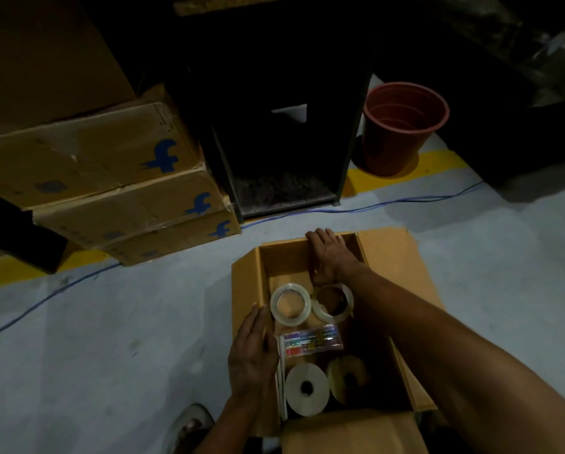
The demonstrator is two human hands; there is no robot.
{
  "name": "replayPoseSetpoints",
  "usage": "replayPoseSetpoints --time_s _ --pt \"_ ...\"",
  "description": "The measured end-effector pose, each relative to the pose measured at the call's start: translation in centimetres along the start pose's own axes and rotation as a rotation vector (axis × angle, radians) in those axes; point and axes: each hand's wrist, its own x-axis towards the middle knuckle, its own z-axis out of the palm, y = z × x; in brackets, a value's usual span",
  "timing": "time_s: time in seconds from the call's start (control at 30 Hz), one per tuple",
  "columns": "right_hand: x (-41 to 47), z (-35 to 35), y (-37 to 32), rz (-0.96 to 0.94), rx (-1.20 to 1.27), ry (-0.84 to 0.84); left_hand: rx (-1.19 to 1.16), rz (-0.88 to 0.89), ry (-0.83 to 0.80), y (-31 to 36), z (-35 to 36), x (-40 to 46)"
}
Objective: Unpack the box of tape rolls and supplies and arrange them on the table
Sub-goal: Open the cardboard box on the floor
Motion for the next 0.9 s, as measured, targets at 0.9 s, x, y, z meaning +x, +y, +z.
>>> replayPoseSetpoints --time_s 0.9 --pt "-15.3 15.3 0.7 0.224 0.14 -0.452 0.353 -0.084 -0.803 3.9 5.0 -3.1"
